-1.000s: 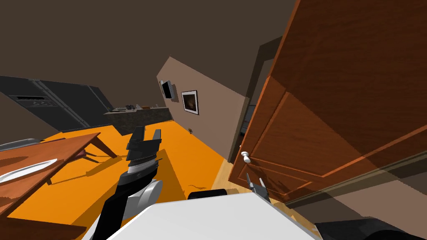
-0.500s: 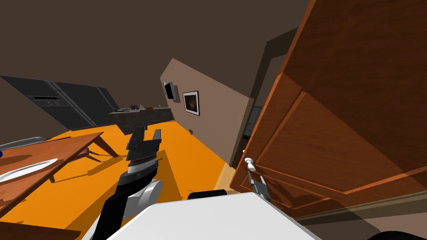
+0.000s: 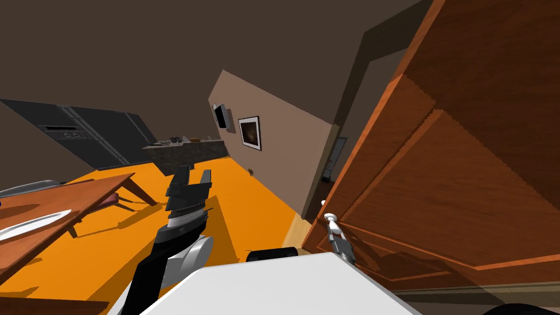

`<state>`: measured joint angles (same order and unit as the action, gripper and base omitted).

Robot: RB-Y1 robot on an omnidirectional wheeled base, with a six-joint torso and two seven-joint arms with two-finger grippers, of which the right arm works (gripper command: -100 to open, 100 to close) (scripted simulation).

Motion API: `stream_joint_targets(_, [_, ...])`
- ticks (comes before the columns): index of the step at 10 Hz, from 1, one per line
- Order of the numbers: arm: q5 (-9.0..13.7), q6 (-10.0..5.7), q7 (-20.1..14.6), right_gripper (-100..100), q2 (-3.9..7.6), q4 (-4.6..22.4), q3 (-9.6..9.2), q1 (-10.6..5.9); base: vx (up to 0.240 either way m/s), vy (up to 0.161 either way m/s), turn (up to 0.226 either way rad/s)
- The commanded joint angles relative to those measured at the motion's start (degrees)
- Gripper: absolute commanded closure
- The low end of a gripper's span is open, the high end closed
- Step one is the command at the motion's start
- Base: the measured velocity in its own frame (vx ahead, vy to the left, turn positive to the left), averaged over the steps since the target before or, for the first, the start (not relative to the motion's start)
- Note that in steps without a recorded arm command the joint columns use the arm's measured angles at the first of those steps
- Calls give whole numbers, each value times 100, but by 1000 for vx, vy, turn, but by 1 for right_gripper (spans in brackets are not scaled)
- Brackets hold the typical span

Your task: Pull the door open

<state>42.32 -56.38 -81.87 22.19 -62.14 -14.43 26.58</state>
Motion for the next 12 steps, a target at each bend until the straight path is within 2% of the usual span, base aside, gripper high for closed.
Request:
stream_joint_targets(1, [0,-14,-4,100,-6,-7,-2,6,-22,6,-1])
stream_joint_targets(3, [0,-14,-4,100,-6,-7,-2,6,-6,3,-2])
stream_joint_targets(4, [-65,-78,-117,100,80,69,-105,16,-146,8,168])
stream_joint_targets(5, [-80,-100,-144,100,101,82,-126,16,-227,-10,147])
stream_joint_targets(9, [-253,-356,-457,100,349,243,-372,19,-245,-20,156])
stream_joint_targets(12, [-350,-498,-632,100,487,332,-509,21,-231,-12,128])
